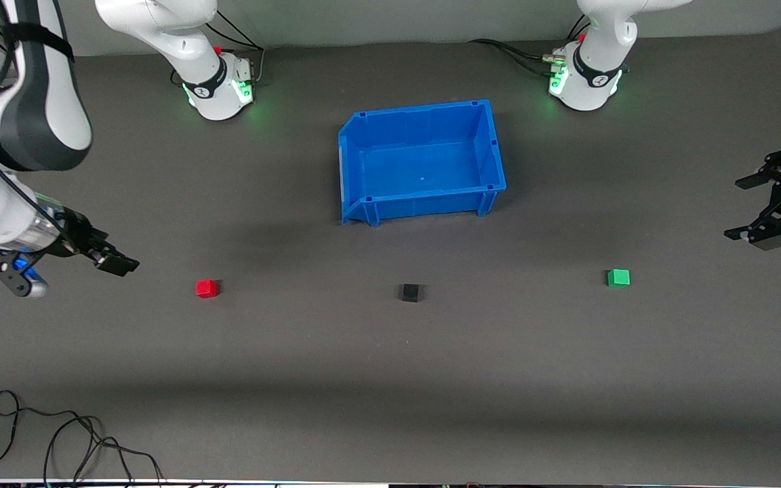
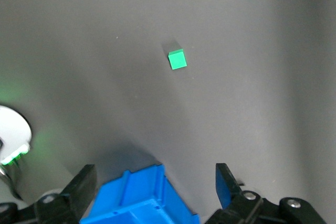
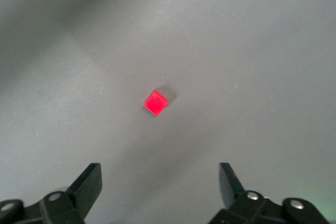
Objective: Attach green and red cubes to black cube
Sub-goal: 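Move the right gripper toward the red cube while the left gripper approaches the green cube, then lower and close the right gripper on red cube while left grips green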
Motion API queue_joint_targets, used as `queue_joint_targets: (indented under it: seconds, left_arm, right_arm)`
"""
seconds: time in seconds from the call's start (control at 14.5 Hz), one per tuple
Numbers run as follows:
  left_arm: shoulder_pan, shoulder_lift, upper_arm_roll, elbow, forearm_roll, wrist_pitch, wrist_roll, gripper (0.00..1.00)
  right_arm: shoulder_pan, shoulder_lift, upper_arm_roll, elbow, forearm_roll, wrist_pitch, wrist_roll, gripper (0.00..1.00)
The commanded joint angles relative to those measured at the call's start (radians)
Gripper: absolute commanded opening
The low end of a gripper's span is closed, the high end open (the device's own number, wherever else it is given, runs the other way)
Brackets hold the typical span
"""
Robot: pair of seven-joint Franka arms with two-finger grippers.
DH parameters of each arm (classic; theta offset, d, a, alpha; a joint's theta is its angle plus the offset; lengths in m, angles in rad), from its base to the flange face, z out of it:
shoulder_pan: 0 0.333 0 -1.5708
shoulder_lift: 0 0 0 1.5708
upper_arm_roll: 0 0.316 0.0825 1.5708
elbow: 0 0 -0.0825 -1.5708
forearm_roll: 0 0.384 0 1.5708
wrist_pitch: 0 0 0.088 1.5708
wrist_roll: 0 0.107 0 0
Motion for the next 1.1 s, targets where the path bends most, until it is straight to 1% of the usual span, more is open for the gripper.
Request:
queue_joint_targets:
  seconds: [0.0,0.07,0.14,0.21,0.28,0.41,0.48,0.55,0.62,0.69,0.9,0.97,1.03]
  left_arm:
    - [0.036,-0.019,-0.004,-0.105,-0.068,0.082,-0.102,1.00]
    - [0.055,-0.021,-0.004,-0.150,-0.106,0.115,-0.100,1.00]
    - [0.062,-0.023,-0.004,-0.194,-0.129,0.160,-0.100,1.00]
    - [0.060,-0.024,-0.004,-0.229,-0.136,0.201,-0.102,1.00]
    - [0.060,-0.021,-0.006,-0.263,-0.142,0.241,-0.100,1.00]
    - [0.057,-0.018,-0.006,-0.340,-0.186,0.344,-0.094,1.00]
    - [0.053,-0.012,-0.006,-0.374,-0.200,0.393,-0.088,1.00]
    - [0.048,0.002,-0.007,-0.406,-0.212,0.448,-0.086,1.00]
    - [0.046,0.022,-0.009,-0.423,-0.231,0.487,-0.088,1.00]
    - [0.048,0.057,-0.009,-0.423,-0.266,0.504,-0.086,1.00]
    - [0.043,0.141,-0.013,-0.423,-0.292,0.573,-0.056,1.00]
    - [0.030,0.166,-0.013,-0.423,-0.304,0.608,-0.050,1.00]
    - [0.016,0.193,-0.013,-0.425,-0.310,0.643,-0.028,1.00]
  right_arm:
    - [-0.006,0.000,-0.007,-0.052,0.029,0.038,0.096,0.98]
    - [-0.003,0.007,-0.007,-0.052,0.026,0.050,0.250,0.91]
    - [0.000,0.027,-0.007,-0.053,0.025,0.096,0.367,0.92]
    - [0.003,0.032,-0.007,-0.064,0.017,0.116,0.447,0.98]
    - [0.003,0.033,-0.007,-0.079,0.016,0.130,0.494,1.00]
    - [-0.002,0.059,-0.007,-0.110,0.016,0.154,0.615,1.00]
    - [0.000,0.082,-0.007,-0.111,0.017,0.157,0.694,0.96]
    - [0.004,0.096,-0.007,-0.119,0.019,0.191,0.759,0.91]
    - [0.006,0.110,-0.006,-0.137,0.019,0.231,0.784,0.93]
    - [0.006,0.131,-0.006,-0.144,0.020,0.255,0.789,0.99]
    - [0.009,0.216,-0.001,-0.145,0.037,0.302,0.805,1.00]
    - [0.013,0.240,-0.001,-0.144,0.049,0.329,0.850,1.00]
    - [0.015,0.250,-0.001,-0.148,0.049,0.366,0.865,1.00]
